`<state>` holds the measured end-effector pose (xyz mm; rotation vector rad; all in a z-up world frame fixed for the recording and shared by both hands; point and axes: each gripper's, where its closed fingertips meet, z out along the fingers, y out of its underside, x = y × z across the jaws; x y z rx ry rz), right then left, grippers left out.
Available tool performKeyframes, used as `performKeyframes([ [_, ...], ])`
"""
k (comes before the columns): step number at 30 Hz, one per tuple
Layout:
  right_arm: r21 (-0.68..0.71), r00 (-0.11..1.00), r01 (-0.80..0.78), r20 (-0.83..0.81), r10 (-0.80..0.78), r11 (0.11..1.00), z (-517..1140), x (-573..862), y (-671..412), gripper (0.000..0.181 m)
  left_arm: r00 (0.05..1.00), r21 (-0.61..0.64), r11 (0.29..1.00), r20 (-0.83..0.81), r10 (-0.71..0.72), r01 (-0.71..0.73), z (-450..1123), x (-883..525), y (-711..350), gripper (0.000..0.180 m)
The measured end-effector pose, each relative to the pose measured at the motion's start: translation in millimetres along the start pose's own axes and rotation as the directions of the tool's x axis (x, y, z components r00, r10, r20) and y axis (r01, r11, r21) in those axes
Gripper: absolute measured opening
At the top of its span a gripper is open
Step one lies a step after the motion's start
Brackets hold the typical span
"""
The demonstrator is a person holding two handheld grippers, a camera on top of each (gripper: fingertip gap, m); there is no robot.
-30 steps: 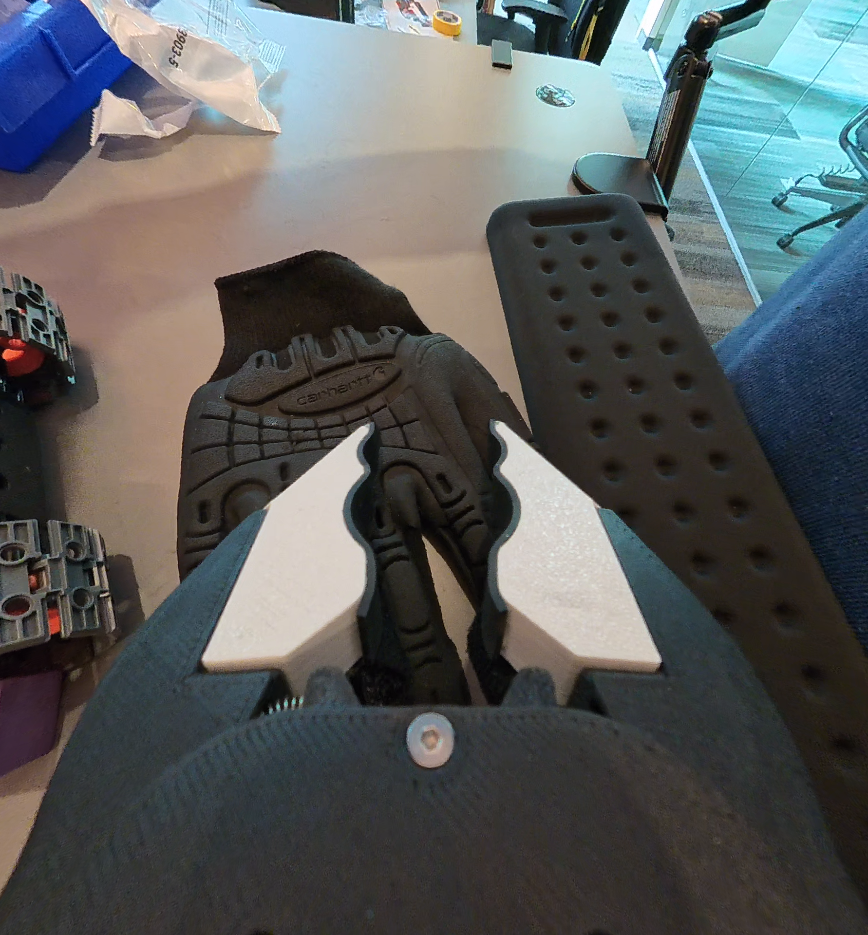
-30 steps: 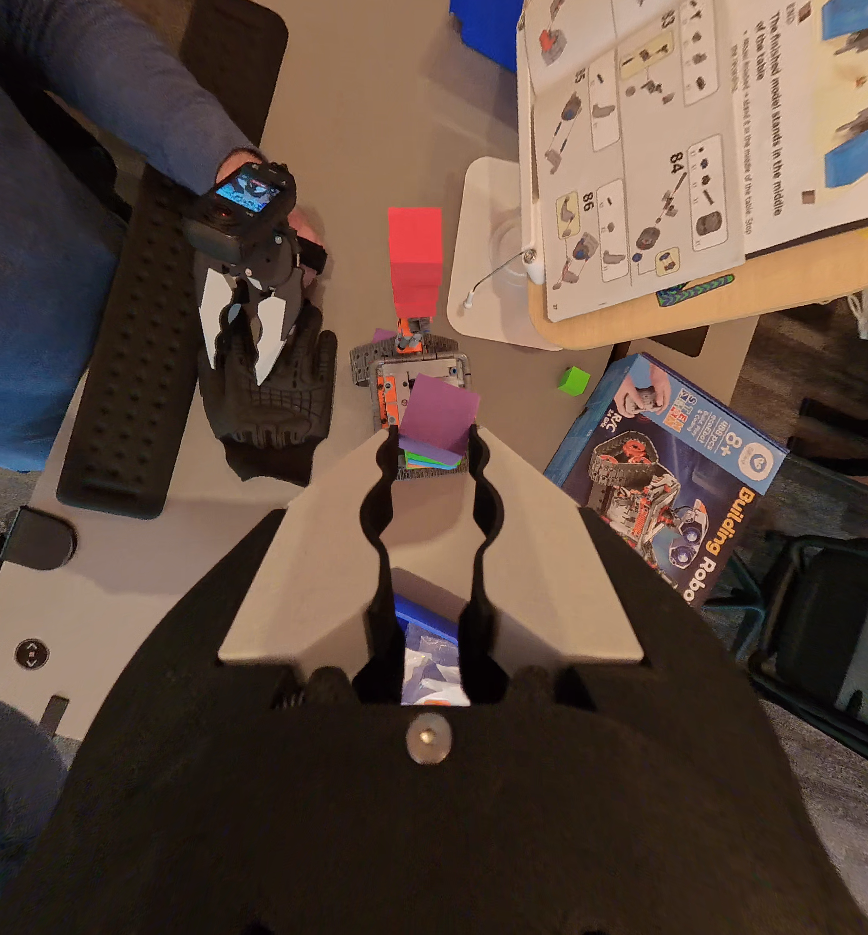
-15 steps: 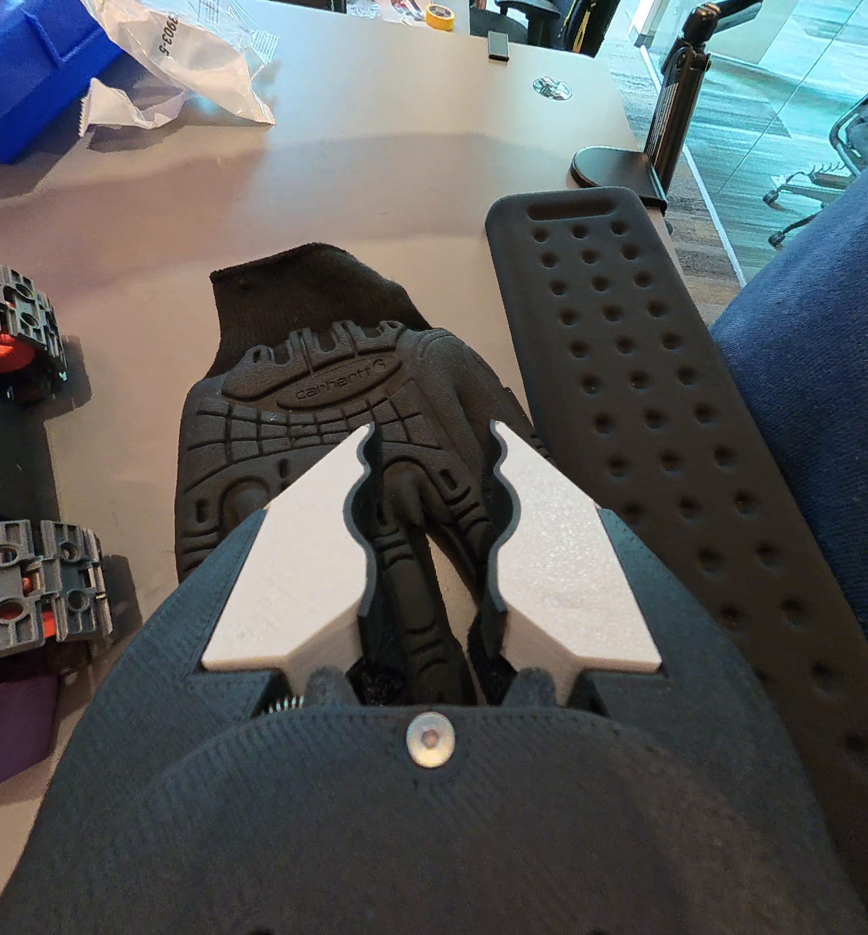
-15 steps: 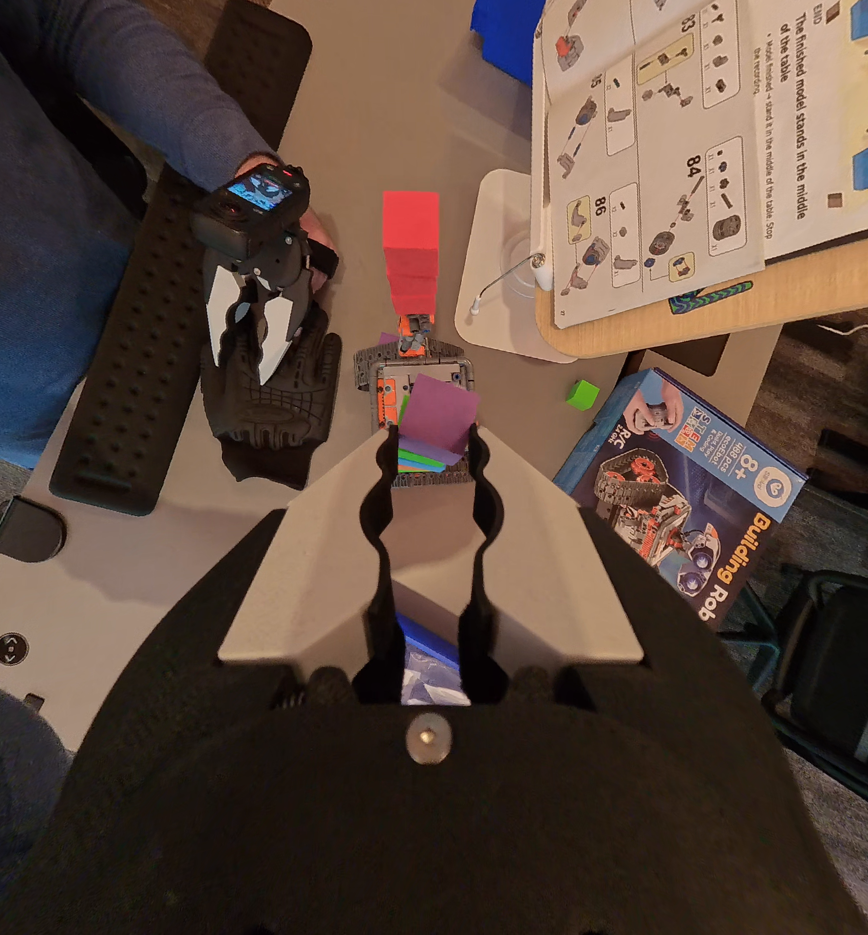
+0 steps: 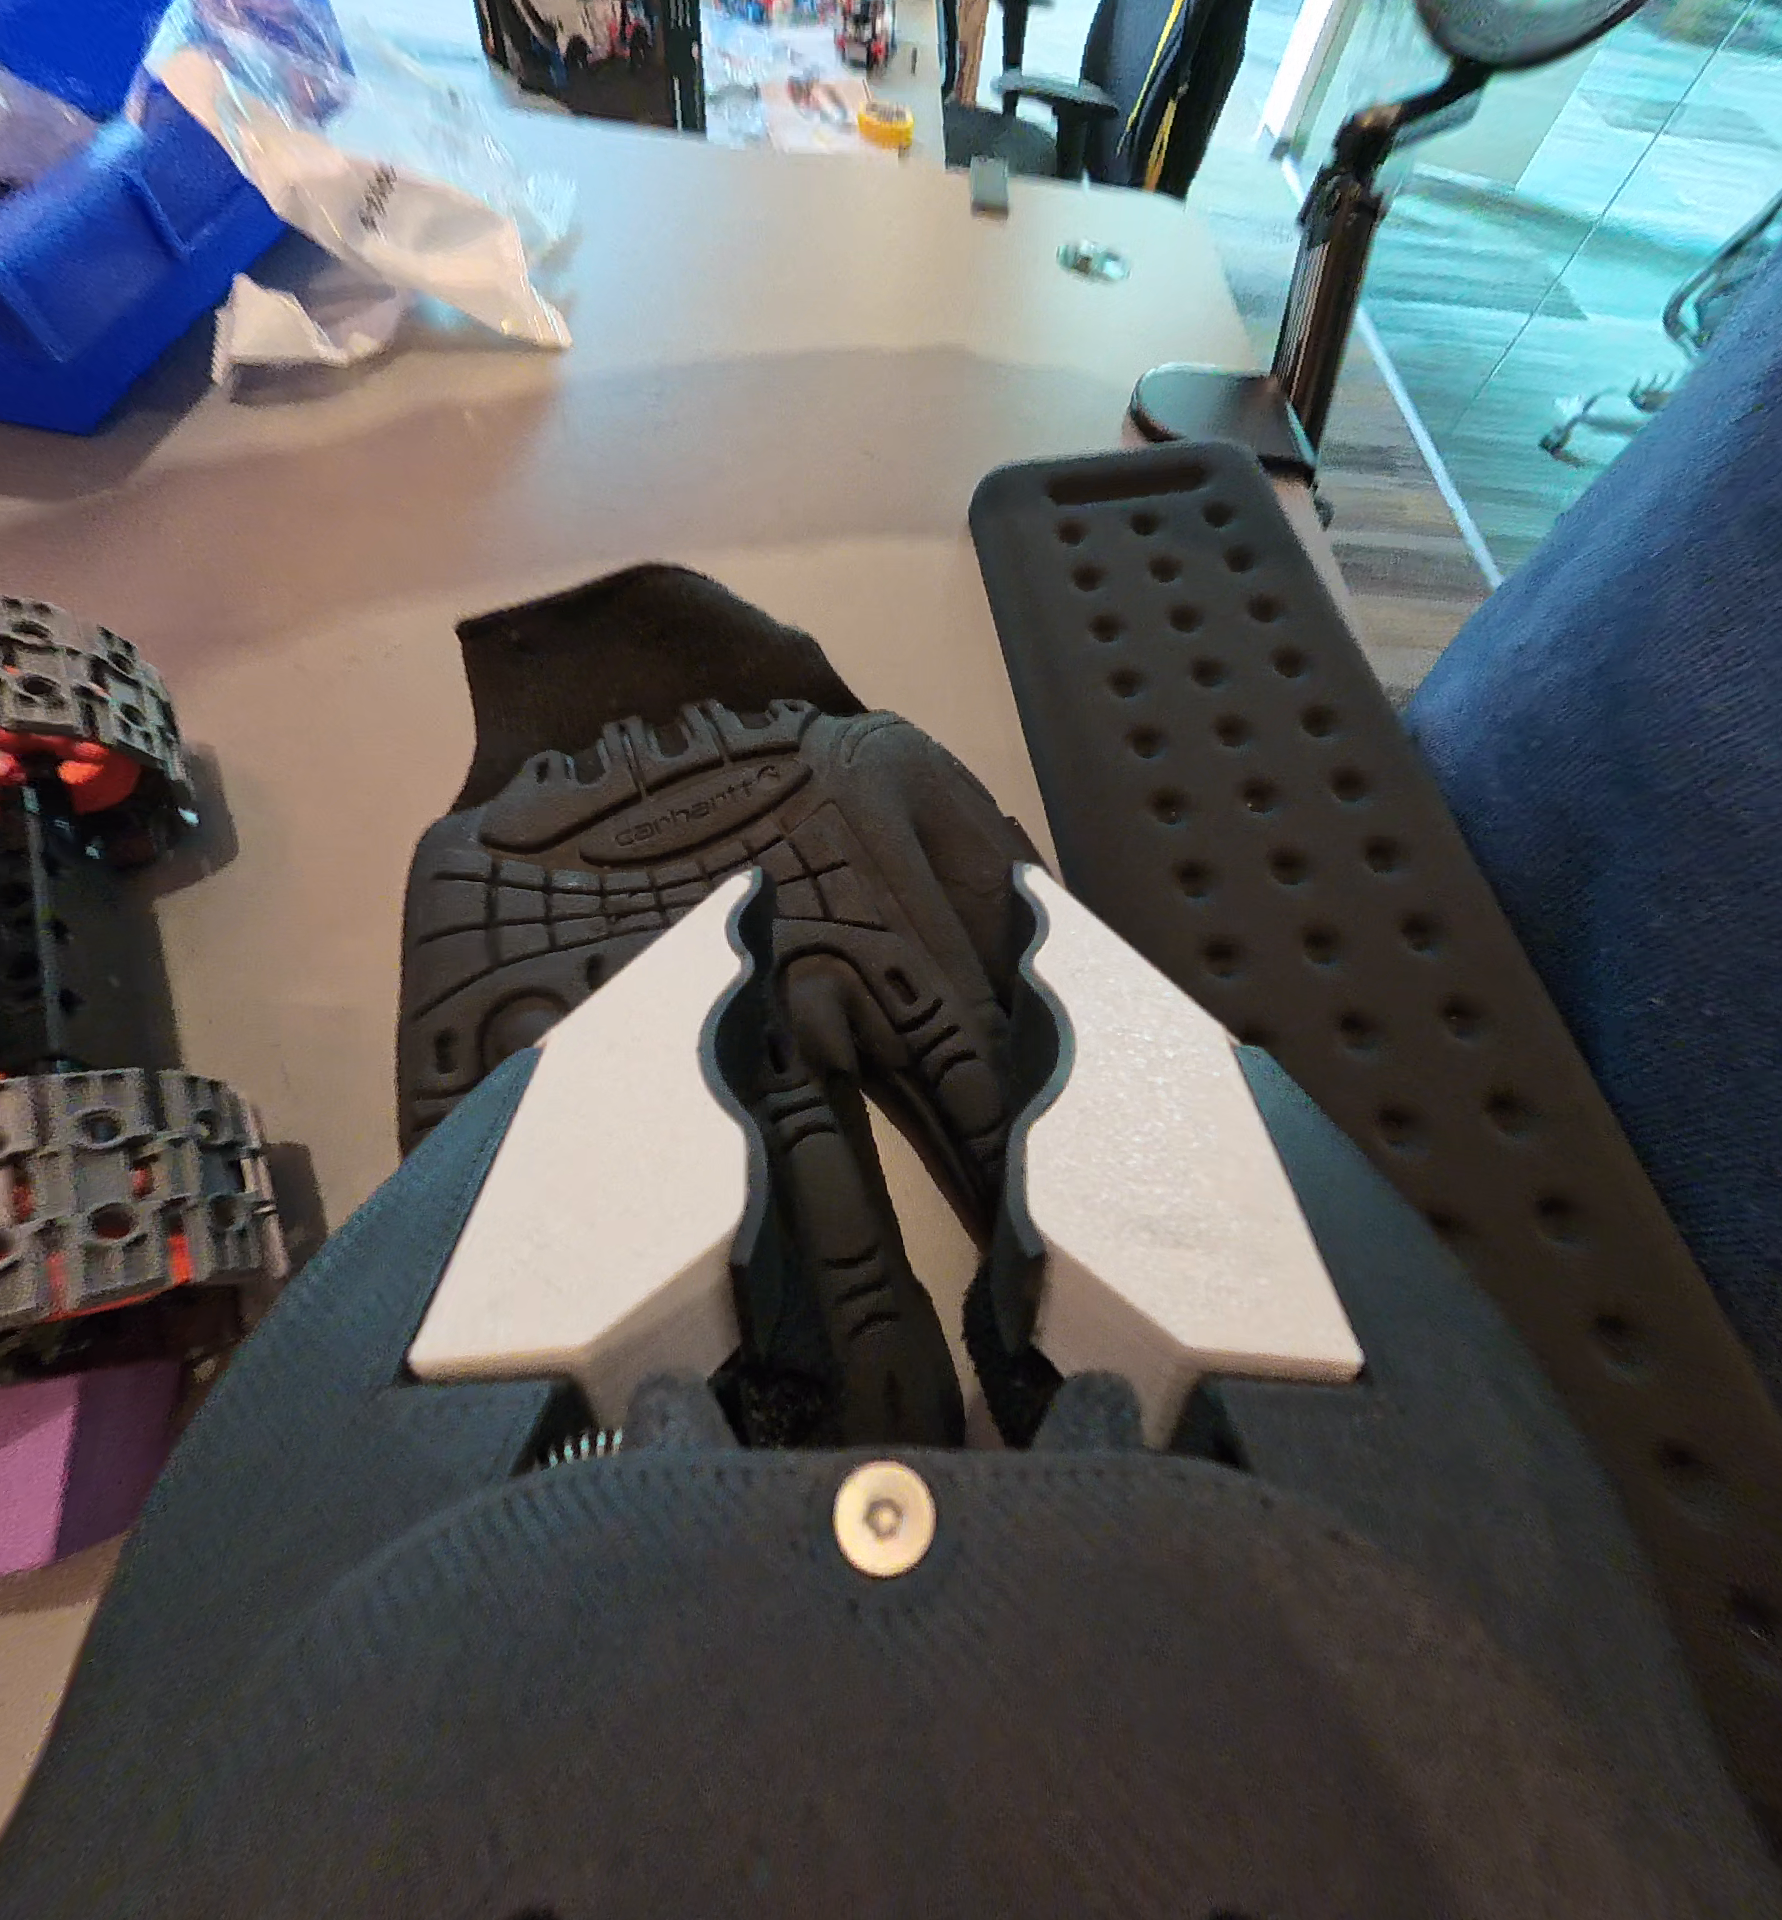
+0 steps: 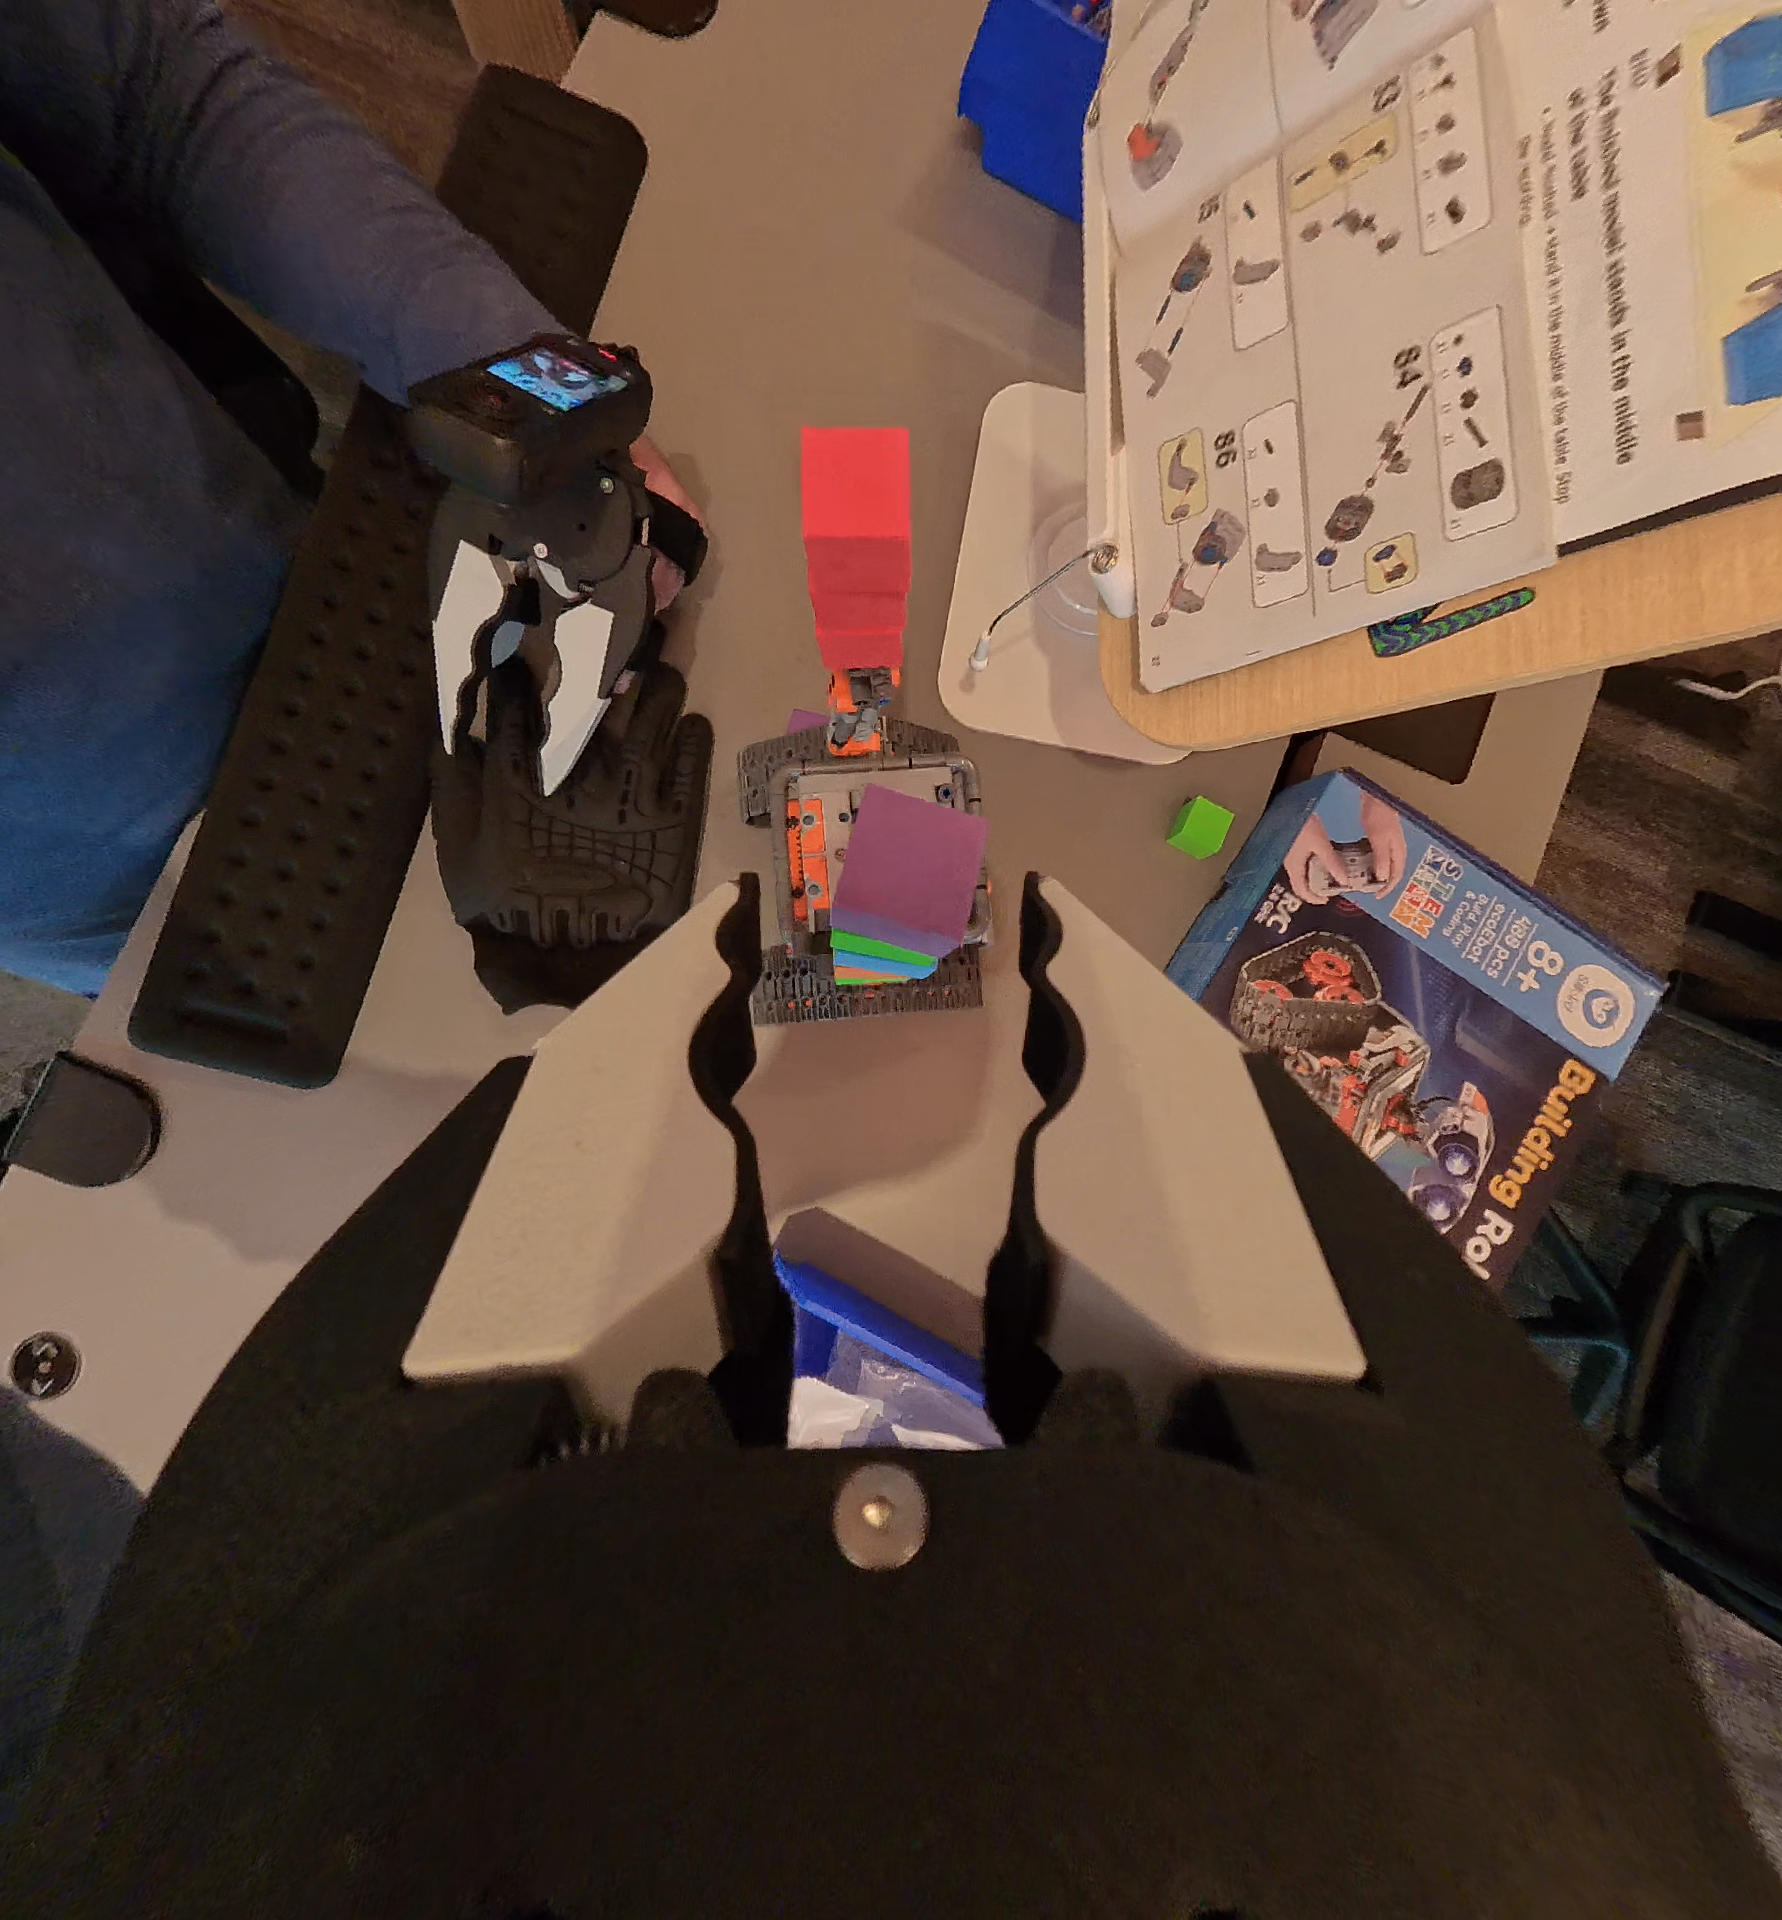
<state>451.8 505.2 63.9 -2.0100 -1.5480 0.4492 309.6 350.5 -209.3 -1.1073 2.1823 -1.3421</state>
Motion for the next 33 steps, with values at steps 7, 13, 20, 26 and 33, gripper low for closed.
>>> performKeyframes([
  [7, 0.162, 0.979, 0.103, -0.191, -0.071, 0.981, -32.7, -25.6, -24.8, 0.054, 0.935, 0.110, 0.989, 0.330, -0.128, 0.097, -85.6, -57.5, -4.5, 0.044],
  [13, 0.197, 0.962, 0.141, -0.260, -0.087, 0.970, -24.2, -57.5, -20.3, 0.051, 0.863, -0.019, 0.976, 0.471, -0.181, 0.216, -101.0, -109.2, 44.9, 0.056],
  [20, 0.244, 0.949, 0.155, -0.307, -0.075, 0.957, -17.8, -83.4, -16.0, 0.049, 0.876, -0.131, 0.963, 0.456, -0.154, 0.237, -79.4, -136.7, 65.8, 0.041],
  [26, 0.237, 0.936, 0.147, -0.348, -0.057, 0.960, -1.3, -108.6, -15.6, 0.048, 0.887, -0.091, 0.969, 0.430, -0.169, 0.229, -80.4, -128.1, 68.3, 0.025],
  [33, 0.206, 0.923, 0.113, -0.385, -0.026, 0.972, 75.5, -133.2, -29.7, 0.054, 0.898, 0.250, 0.957, 0.371, -0.237, 0.149, -127.3, -82.1, -4.3, 0.024],
])
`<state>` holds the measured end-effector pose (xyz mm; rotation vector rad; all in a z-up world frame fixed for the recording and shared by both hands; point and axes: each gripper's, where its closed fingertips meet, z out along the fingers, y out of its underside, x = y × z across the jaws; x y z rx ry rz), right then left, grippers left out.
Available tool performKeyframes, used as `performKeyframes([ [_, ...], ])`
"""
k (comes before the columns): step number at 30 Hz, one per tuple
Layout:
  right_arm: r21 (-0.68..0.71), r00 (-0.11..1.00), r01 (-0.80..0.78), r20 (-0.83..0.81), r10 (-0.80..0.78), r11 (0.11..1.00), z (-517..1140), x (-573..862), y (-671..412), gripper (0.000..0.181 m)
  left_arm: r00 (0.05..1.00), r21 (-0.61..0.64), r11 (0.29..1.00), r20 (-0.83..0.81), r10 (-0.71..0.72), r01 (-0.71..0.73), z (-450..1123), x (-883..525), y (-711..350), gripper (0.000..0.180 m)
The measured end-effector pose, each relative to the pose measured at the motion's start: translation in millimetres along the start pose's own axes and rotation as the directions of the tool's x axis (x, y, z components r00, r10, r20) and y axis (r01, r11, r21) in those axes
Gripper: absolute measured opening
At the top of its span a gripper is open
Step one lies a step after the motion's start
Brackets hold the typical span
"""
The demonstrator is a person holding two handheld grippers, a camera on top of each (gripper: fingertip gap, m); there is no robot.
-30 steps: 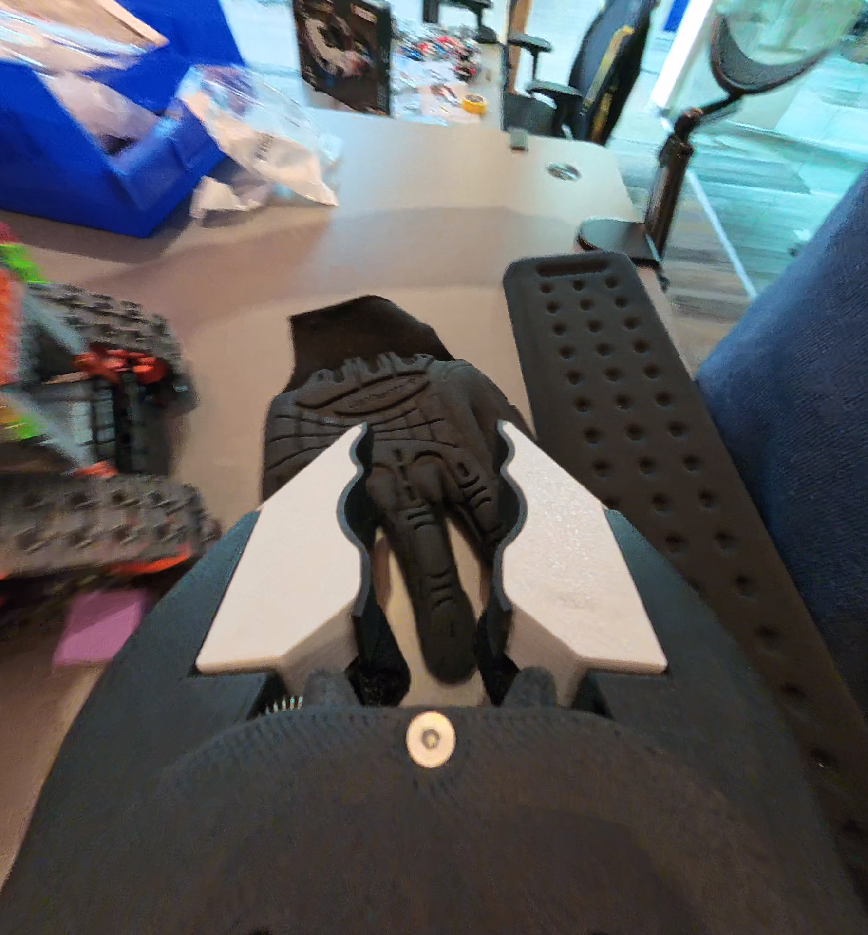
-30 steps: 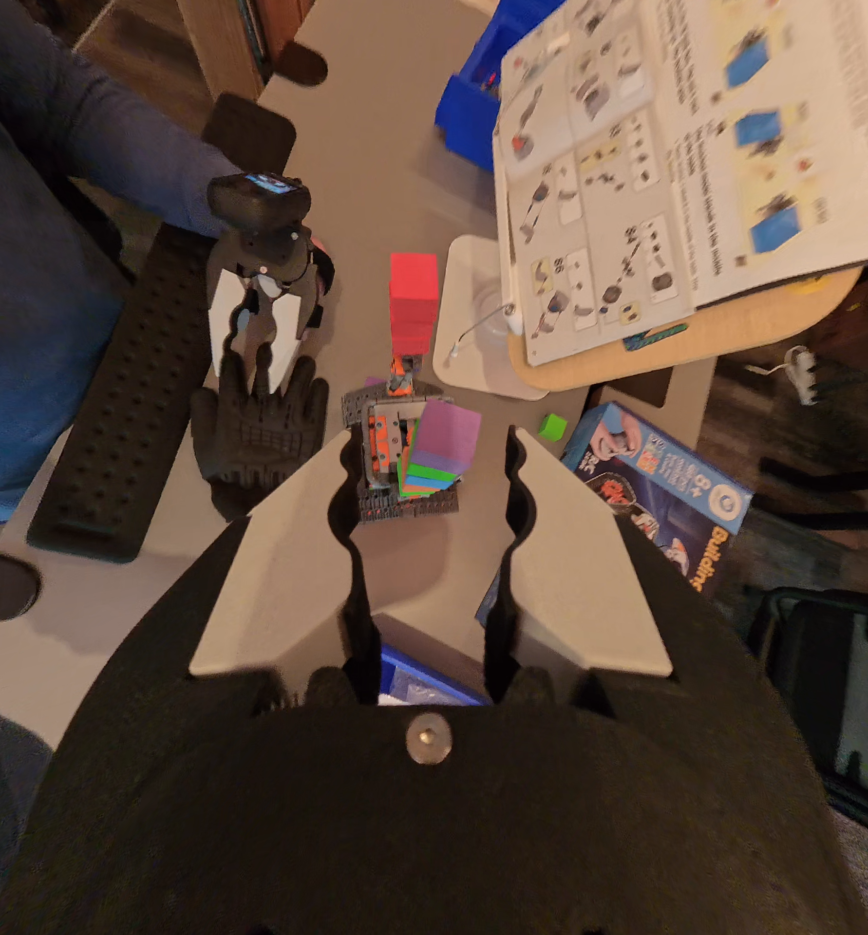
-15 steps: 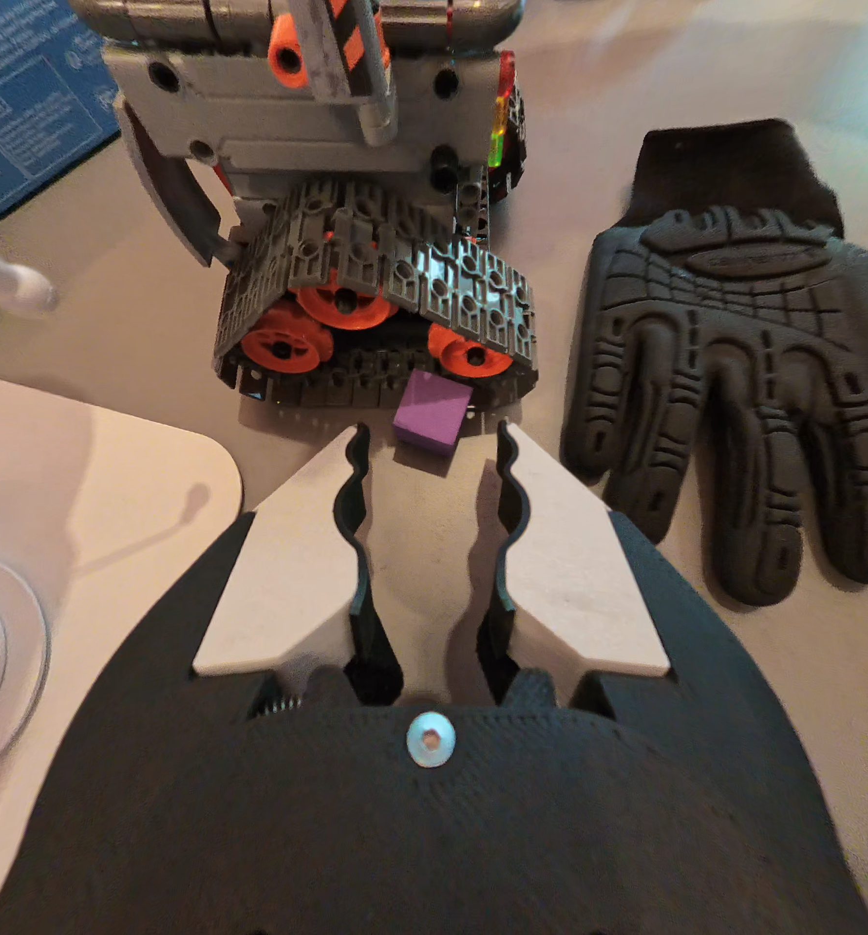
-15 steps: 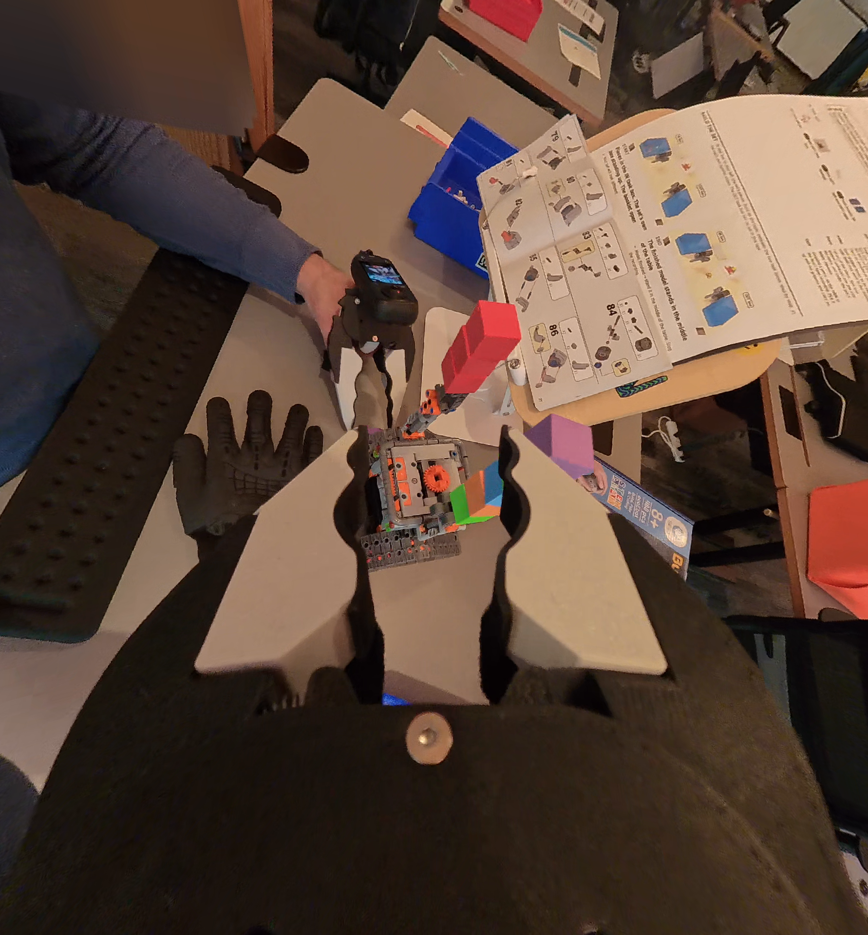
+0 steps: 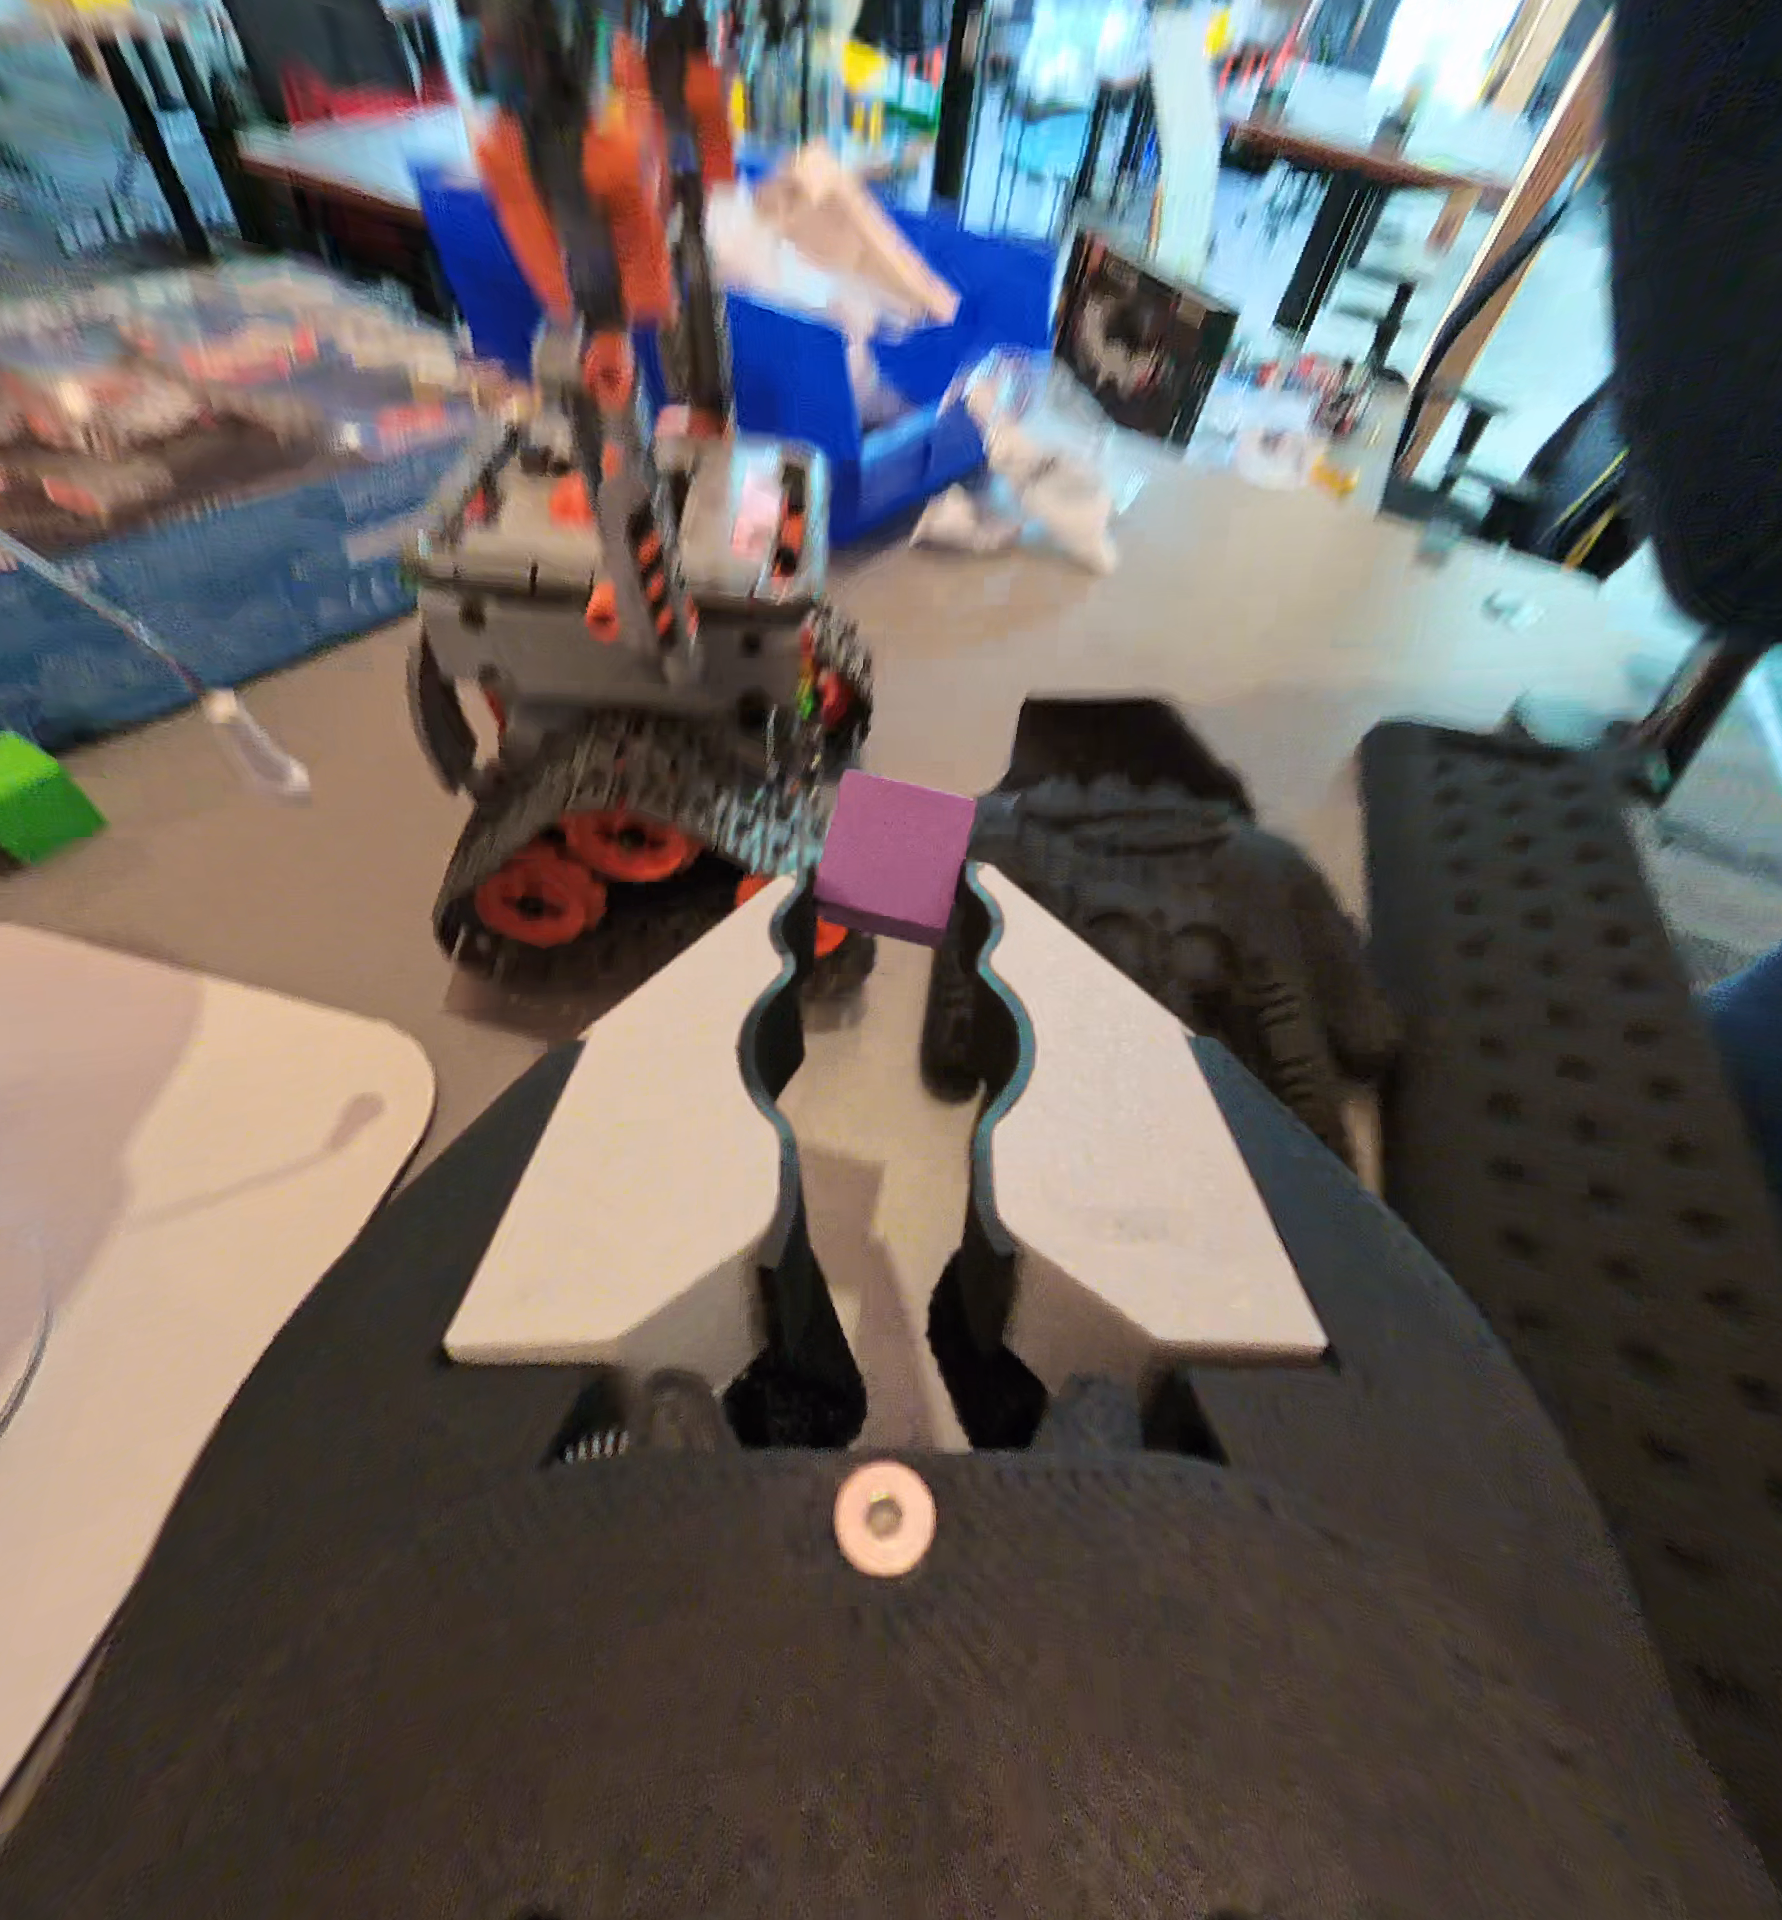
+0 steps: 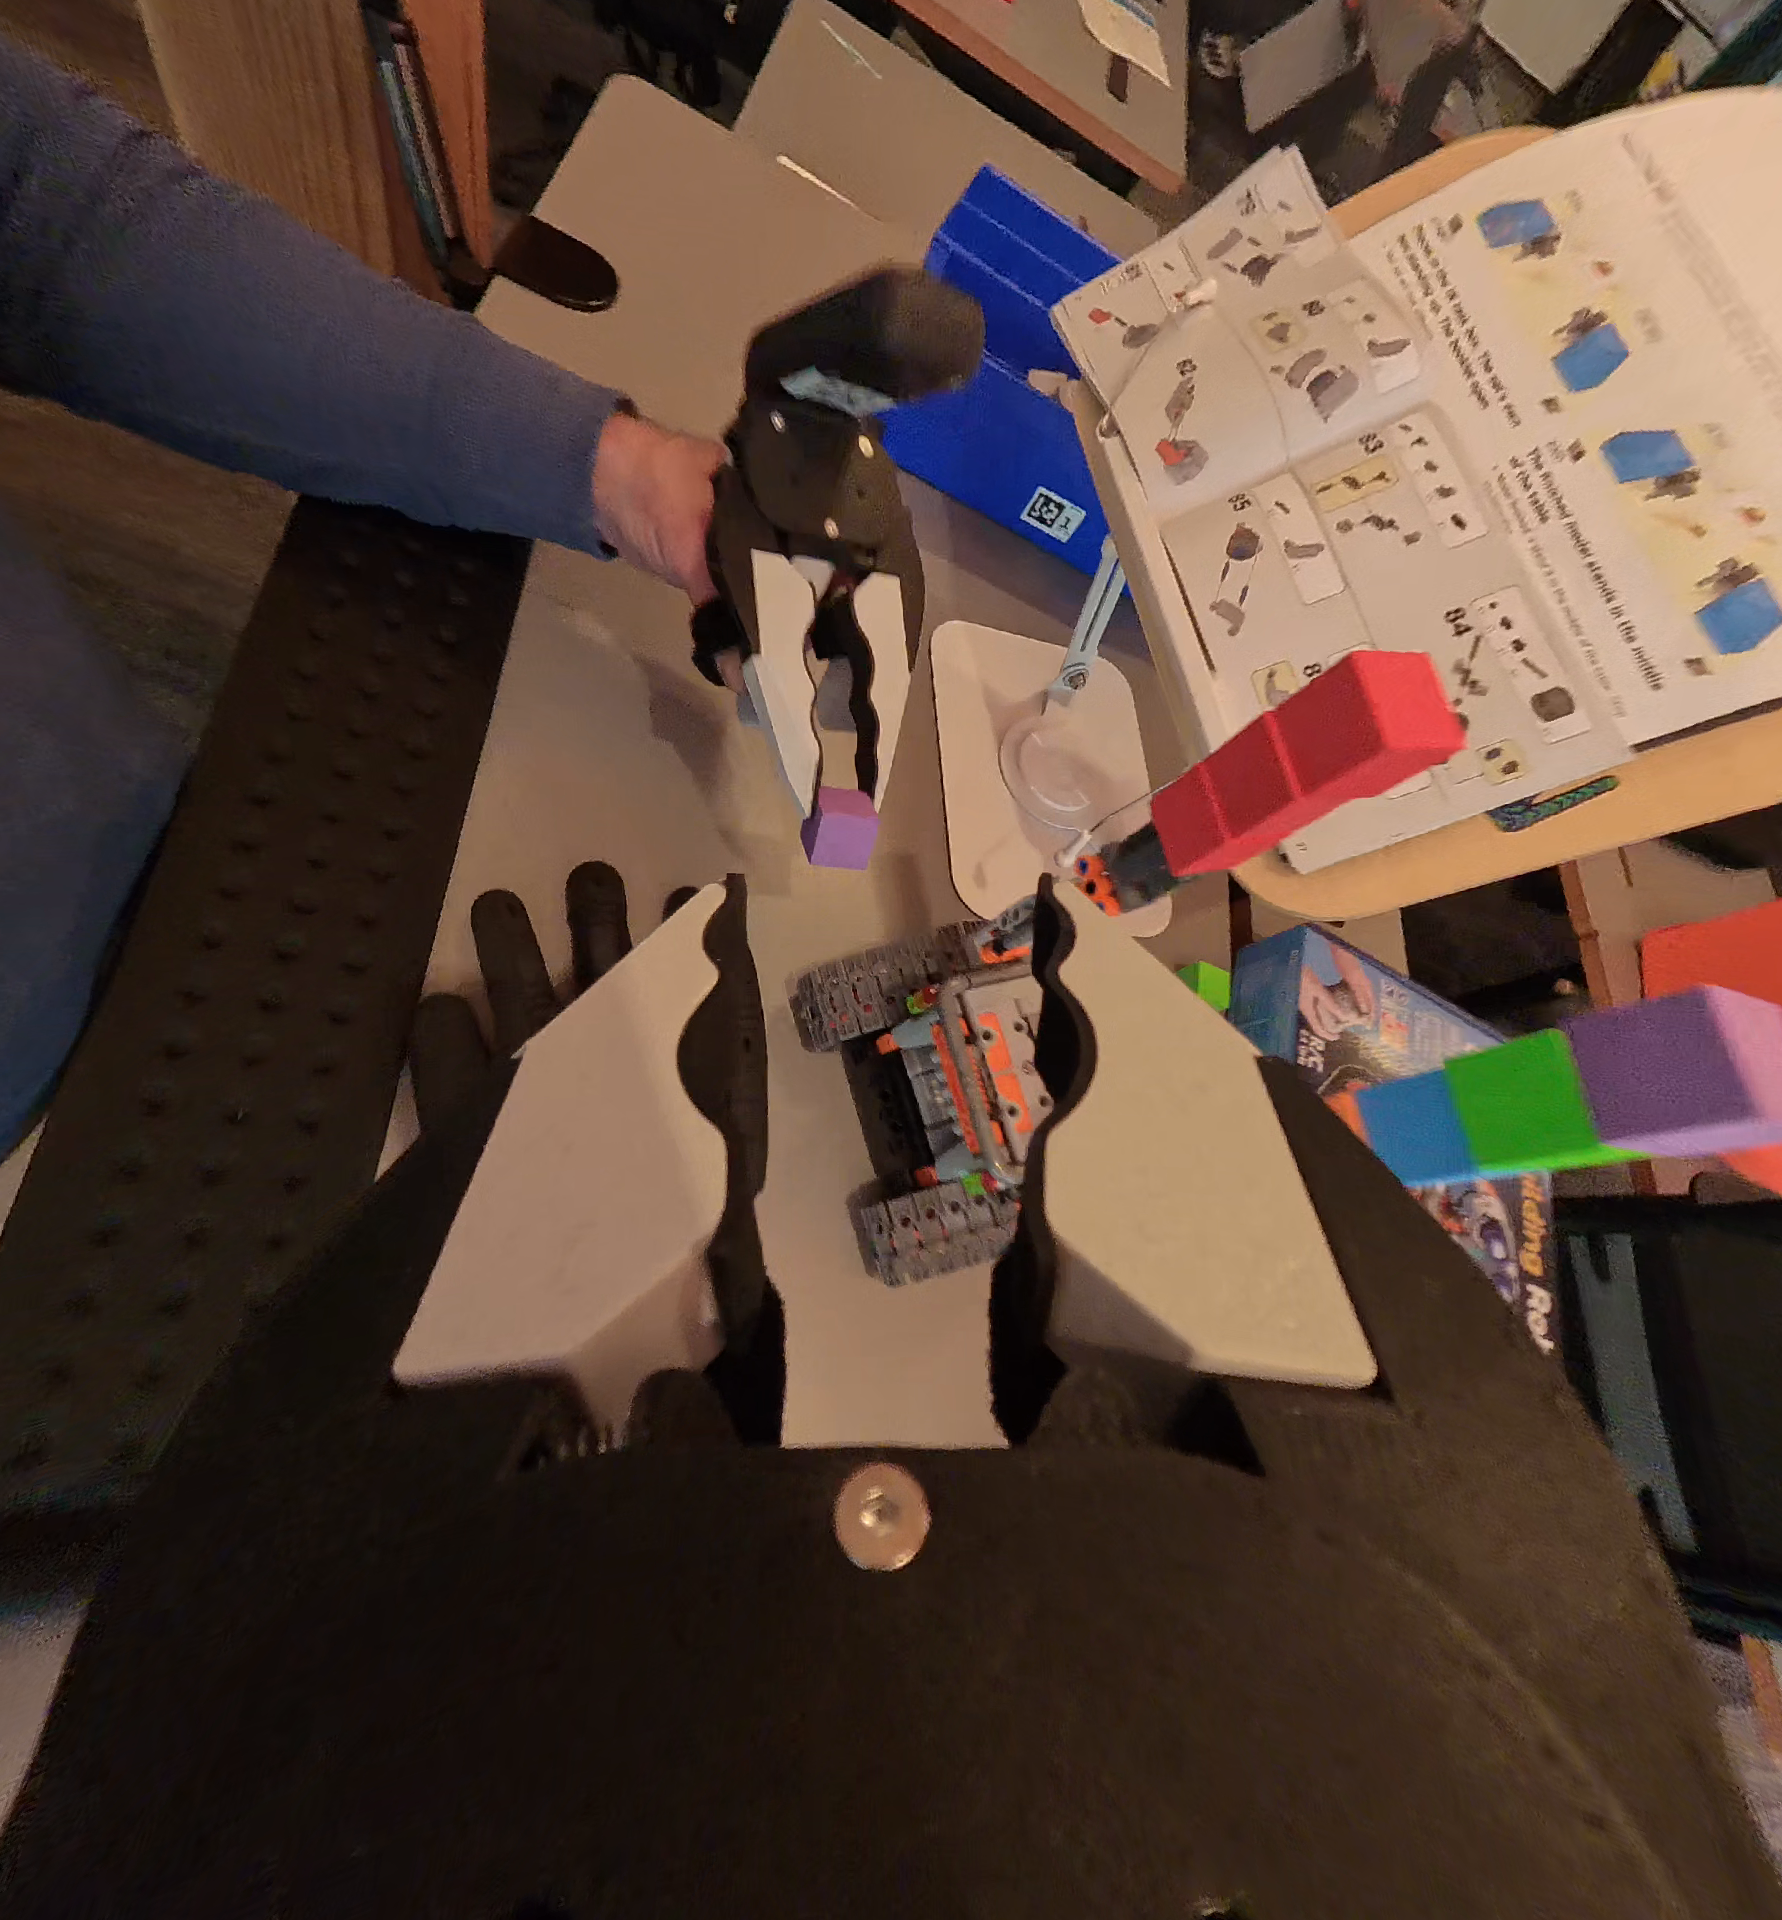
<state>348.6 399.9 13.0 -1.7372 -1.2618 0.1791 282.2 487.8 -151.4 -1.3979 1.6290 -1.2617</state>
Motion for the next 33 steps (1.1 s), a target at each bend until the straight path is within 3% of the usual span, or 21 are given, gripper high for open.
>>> performKeyframes([
  [4, 0.031, 0.995, -0.096, -0.011, 0.096, 0.995, 49.1, -18.1, 5.6, 0.055, 0.998, 0.195, 0.981, -0.067, 0.012, 0.001, -17.9, 35.0, -49.6, 0.024],
  [7, 0.079, 0.988, -0.155, 0.022, 0.154, 0.985, 74.1, -30.3, 10.3, 0.053, 0.994, 0.259, 0.966, -0.095, 0.047, -0.021, -20.5, 55.6, -74.3, 0.025],
  [11, 0.072, 0.985, -0.171, 0.048, 0.168, 0.983, 88.6, -40.2, 13.2, 0.047, 0.989, 0.245, 0.968, -0.115, 0.089, -0.059, -15.4, 73.5, -85.6, 0.025],
  [16, 0.104, 0.981, -0.184, 0.078, 0.176, 0.978, 84.0, -45.0, 8.2, 0.025, 0.983, 0.231, 0.970, -0.141, 0.115, -0.080, -6.5, 83.7, -86.8, 0.025],
  [22, 0.098, 0.982, -0.177, 0.081, 0.170, 0.979, 71.6, -41.3, 10.6, 0.024, 0.981, 0.201, 0.969, -0.104, 0.165, -0.142, -0.1, 85.8, -91.4, 0.028],
  [30, 0.441, 0.947, -0.163, -0.181, 0.266, 0.883, -28.6, 83.2, -34.5, 0.023, 0.998, 0.255, 0.964, 0.026, 0.064, -0.068, -1.2, 43.8, -68.1, 0.028],
  [33, 0.532, 0.925, -0.190, -0.185, 0.332, 0.825, -51.1, 119.3, -38.0, 0.024, 0.998, 0.253, 0.967, 0.056, -0.023, 0.009, 4.5, 20.2, -38.9, 0.027],
])
